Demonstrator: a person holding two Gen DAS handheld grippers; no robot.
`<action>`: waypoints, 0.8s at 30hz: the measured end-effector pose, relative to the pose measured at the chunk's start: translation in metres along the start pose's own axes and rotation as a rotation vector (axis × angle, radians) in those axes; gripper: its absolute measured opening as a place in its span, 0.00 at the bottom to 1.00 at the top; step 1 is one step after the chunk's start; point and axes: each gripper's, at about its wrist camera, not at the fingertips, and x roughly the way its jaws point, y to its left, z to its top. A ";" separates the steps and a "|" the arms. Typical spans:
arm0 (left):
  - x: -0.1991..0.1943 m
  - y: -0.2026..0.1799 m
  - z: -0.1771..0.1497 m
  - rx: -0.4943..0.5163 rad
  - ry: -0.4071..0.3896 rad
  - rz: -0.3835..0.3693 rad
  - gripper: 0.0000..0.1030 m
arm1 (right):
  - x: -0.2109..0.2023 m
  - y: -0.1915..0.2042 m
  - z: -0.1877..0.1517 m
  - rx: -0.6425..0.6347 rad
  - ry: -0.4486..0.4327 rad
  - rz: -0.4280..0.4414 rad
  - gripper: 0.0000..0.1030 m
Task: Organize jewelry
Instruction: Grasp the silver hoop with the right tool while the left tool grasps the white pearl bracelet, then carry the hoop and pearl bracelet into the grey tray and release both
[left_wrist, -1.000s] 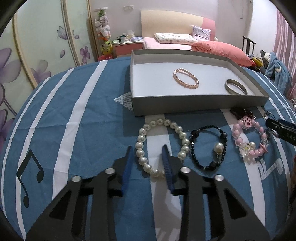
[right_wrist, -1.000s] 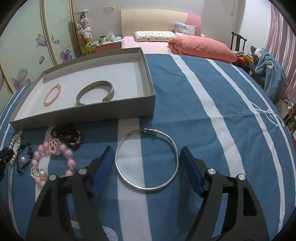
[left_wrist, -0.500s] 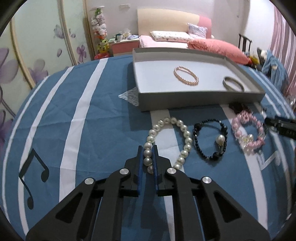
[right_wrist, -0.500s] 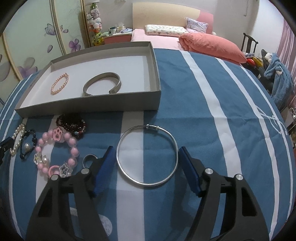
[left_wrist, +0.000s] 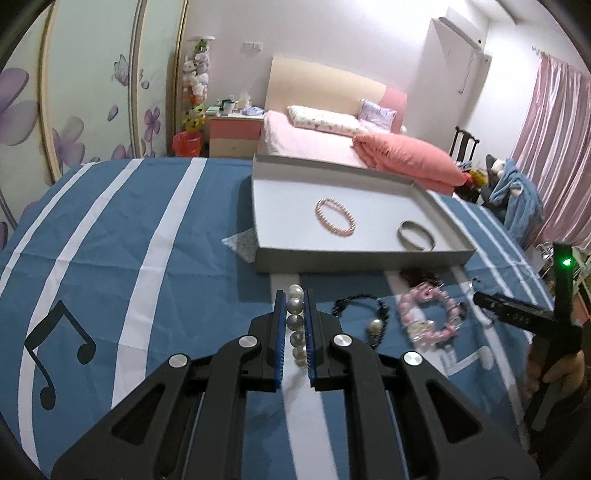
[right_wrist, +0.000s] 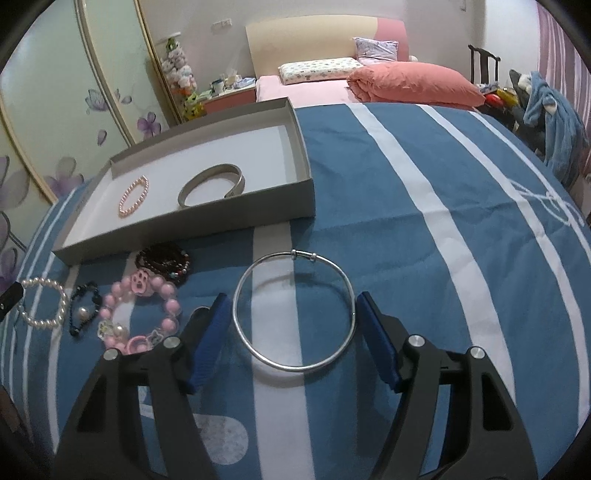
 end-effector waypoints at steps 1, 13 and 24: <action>-0.002 -0.001 0.001 -0.002 -0.009 -0.008 0.10 | -0.002 -0.001 -0.001 0.011 -0.006 0.014 0.66; -0.013 -0.014 -0.003 -0.016 -0.056 -0.042 0.10 | -0.018 0.020 -0.010 -0.015 -0.044 0.091 0.66; -0.023 -0.027 -0.006 -0.012 -0.124 -0.027 0.10 | -0.037 0.045 -0.016 -0.067 -0.123 0.094 0.66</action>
